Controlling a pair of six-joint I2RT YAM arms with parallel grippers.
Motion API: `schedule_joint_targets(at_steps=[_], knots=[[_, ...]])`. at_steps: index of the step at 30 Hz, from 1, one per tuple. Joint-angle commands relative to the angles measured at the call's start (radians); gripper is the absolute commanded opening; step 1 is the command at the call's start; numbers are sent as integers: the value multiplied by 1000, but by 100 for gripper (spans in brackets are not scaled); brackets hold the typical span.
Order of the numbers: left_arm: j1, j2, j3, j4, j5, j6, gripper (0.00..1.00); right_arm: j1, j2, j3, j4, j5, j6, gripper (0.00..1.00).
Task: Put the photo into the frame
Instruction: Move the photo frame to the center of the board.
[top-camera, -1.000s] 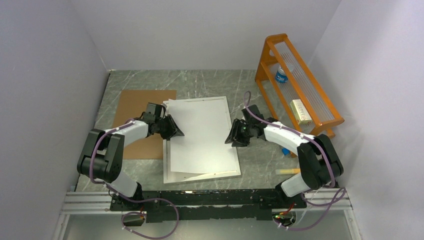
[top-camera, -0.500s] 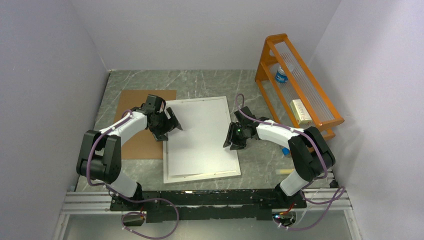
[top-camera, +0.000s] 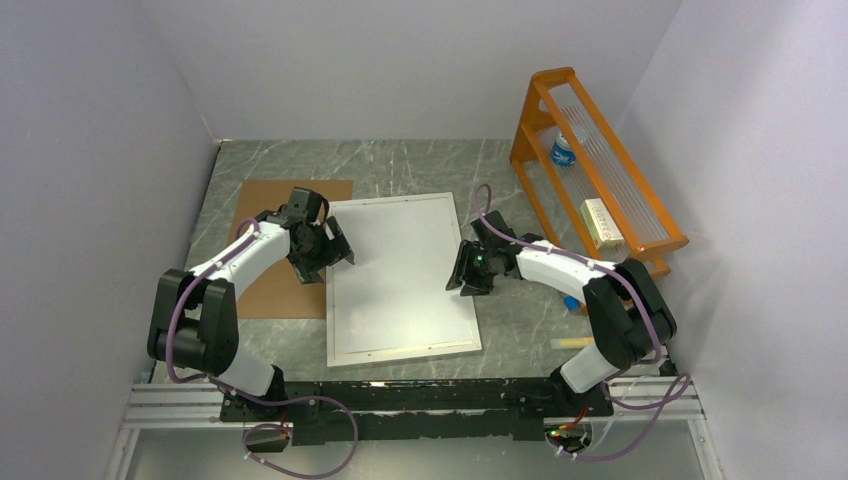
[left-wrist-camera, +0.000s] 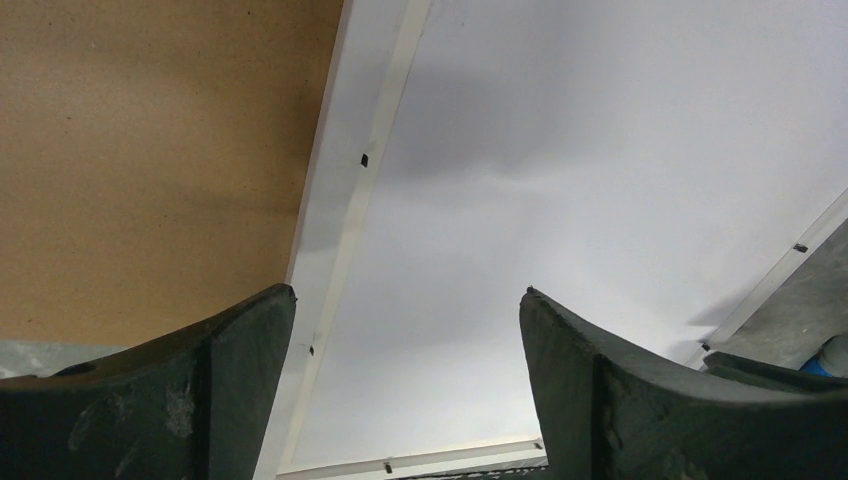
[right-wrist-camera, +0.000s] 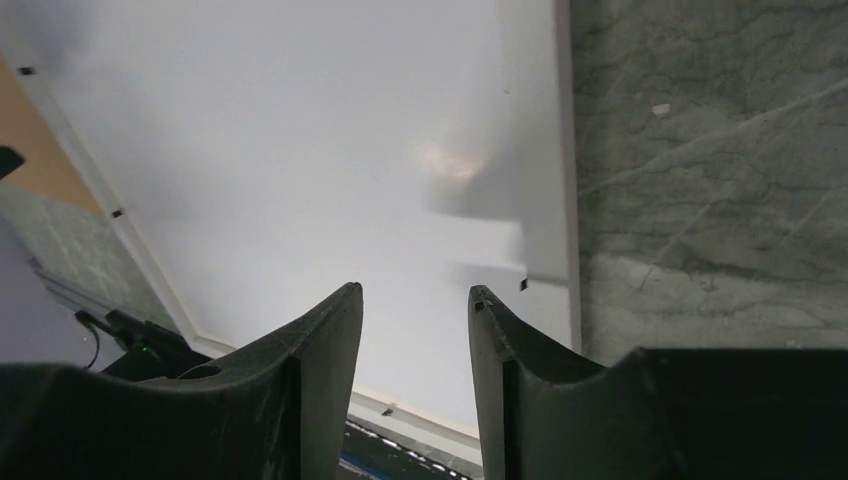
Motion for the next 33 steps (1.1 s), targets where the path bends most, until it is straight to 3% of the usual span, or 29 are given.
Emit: schedule_joint_targets(at_steps=[1, 11, 13, 17, 24, 33], knots=[[9, -4, -5, 5, 29, 34, 87, 0, -80, 28, 39, -3, -29, 48], [9, 47, -64, 7, 12, 46, 88, 0, -131, -9, -9, 64, -40, 53], [9, 63, -69, 15, 25, 58, 88, -2, -148, -7, -43, 121, -26, 59], [9, 101, -66, 64, 111, 97, 87, -17, -166, -2, -90, 202, -4, 71], [9, 119, -36, 152, 261, 98, 85, -66, -91, -4, -104, 189, -5, 80], [6, 210, 29, 243, 430, 84, 83, -141, -10, -7, -40, 84, -45, 82]])
